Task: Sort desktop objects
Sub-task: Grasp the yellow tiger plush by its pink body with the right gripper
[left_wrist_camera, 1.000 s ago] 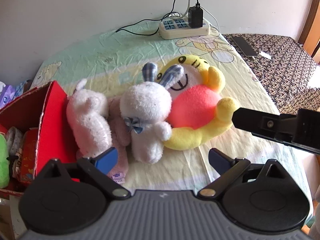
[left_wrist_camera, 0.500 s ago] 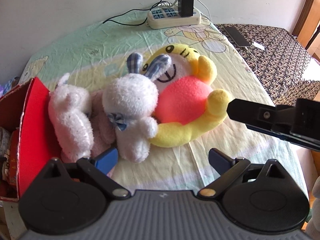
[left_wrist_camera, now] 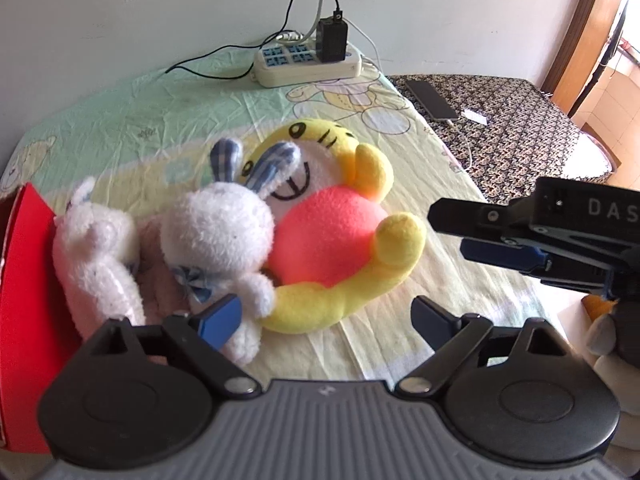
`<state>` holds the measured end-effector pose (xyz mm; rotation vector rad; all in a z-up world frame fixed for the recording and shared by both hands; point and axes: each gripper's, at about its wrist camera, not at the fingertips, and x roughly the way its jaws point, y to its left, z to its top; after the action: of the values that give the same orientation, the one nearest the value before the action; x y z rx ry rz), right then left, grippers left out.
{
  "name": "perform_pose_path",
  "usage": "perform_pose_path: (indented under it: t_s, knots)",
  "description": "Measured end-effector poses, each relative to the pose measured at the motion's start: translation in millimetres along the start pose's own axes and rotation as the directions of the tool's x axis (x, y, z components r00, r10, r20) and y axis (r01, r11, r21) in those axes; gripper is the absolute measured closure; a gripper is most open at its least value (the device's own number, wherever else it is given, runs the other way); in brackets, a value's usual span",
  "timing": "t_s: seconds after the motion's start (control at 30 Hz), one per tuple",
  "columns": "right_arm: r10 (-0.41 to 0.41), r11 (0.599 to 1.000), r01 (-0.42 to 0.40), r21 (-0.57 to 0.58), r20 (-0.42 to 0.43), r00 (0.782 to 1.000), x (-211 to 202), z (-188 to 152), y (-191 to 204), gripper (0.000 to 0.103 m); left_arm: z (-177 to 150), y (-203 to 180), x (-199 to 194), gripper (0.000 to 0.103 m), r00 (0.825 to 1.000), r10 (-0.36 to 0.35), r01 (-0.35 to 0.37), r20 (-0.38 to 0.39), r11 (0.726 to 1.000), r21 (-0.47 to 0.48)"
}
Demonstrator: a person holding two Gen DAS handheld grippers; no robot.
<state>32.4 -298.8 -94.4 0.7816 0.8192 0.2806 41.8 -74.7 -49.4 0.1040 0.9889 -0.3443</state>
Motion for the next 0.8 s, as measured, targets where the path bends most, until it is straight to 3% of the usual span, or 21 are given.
perform_pose_path:
  t_s: [0.17,0.3,0.53,0.8]
  knots:
    - [-0.004,1.000,0.004,0.007,-0.006,1.000,15,10,-6,0.049,2,-6,7,0.012,0.997,-0.081,0.081,0.015,0.996,0.027]
    - [0.006,1.000,-0.006,-0.002,-0.040,0.999,33,18,-9,0.048,4,-6,23,0.012,0.990,-0.138,0.139,-0.018,0.990,0.016]
    - [0.018,1.000,-0.021,-0.022,-0.111,0.994,65,26,-12,0.041,11,-1,45,0.011,0.994,-0.108,0.109,-0.025,0.994,0.017]
    - [0.043,0.999,-0.048,-0.026,-0.174,0.984,96,34,-16,0.042,19,12,64,0.014,0.993,-0.111,0.111,-0.041,0.994,-0.018]
